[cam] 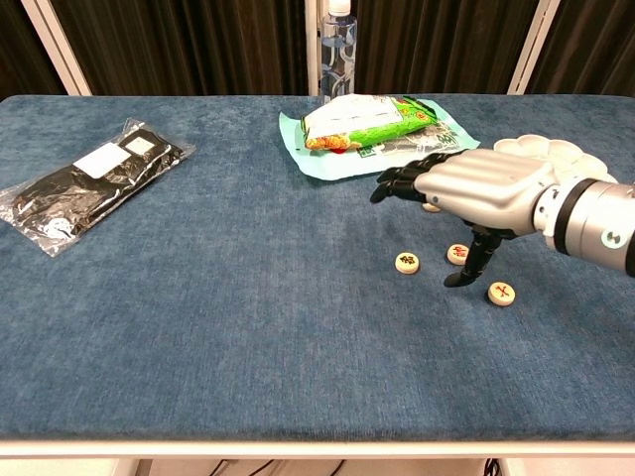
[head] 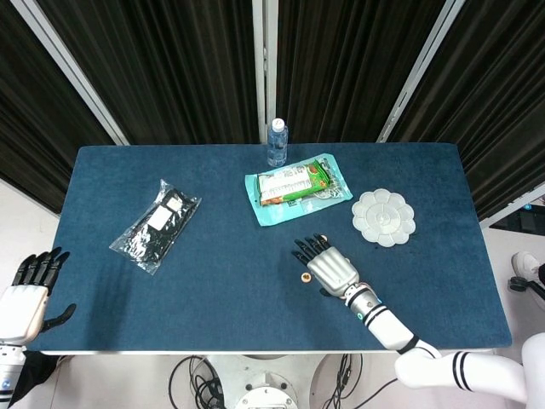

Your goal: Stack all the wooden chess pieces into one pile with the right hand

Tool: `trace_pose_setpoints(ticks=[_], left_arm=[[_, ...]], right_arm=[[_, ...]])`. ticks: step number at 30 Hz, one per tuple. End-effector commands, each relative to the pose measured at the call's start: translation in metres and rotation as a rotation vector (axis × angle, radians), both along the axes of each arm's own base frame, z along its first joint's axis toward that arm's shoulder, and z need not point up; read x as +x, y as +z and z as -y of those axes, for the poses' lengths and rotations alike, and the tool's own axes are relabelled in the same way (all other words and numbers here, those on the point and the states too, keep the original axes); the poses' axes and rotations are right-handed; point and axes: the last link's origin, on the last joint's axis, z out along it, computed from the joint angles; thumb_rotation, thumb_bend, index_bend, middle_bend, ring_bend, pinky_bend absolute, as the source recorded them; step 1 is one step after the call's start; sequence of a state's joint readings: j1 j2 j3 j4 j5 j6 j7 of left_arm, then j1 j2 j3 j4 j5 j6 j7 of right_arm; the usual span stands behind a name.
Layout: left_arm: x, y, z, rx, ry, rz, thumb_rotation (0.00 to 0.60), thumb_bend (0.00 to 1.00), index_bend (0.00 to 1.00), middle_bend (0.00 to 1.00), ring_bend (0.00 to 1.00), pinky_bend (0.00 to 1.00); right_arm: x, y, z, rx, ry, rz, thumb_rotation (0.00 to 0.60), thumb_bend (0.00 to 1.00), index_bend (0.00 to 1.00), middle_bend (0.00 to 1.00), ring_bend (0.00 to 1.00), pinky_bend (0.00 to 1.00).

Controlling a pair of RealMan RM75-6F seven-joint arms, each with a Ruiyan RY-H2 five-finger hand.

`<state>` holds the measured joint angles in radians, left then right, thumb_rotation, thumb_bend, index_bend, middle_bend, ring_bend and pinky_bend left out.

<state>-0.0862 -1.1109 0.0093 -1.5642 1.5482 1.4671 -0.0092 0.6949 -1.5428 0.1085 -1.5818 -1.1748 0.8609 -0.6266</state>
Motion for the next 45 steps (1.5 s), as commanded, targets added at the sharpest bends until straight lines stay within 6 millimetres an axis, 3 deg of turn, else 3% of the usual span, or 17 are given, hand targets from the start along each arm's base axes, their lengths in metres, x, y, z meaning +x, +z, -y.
trace_pose_setpoints(ticks=[1, 20, 30, 45], left_arm=[[0.0, 0.0, 0.0, 0.0, 0.0, 0.001, 0.6, 0.23, 0.05, 0.0, 0.0, 0.0], [-0.001, 0.001, 0.001, -0.011, 0.011, 0.004, 0.6, 0.23, 0.05, 0.0, 0.0, 0.0], [-0.001, 0.001, 0.0, -0.014, 0.013, 0.005, 0.6, 0.23, 0.05, 0.0, 0.0, 0.0], [-0.002, 0.0, 0.0, -0.018, 0.019, 0.006, 0.6, 0.23, 0.05, 0.0, 0.0, 0.0]], right_arm=[[0.001, -0.004, 0.001, -0.001, 0.0, 0.009, 0.6, 0.07, 0.17, 0.0, 0.0, 0.0], [0.0, -0.022, 0.007, -0.003, -0.002, 0.02, 0.6, 0.13, 0.37, 0.0, 0.0, 0.0], [-0.002, -0.023, 0.007, -0.001, -0.004, 0.025, 0.6, 0.22, 0.42, 0.0, 0.0, 0.0], [-0.003, -0.02, 0.007, -0.003, -0.007, 0.028, 0.6, 0.26, 0.51, 0.0, 0.0, 0.0]])
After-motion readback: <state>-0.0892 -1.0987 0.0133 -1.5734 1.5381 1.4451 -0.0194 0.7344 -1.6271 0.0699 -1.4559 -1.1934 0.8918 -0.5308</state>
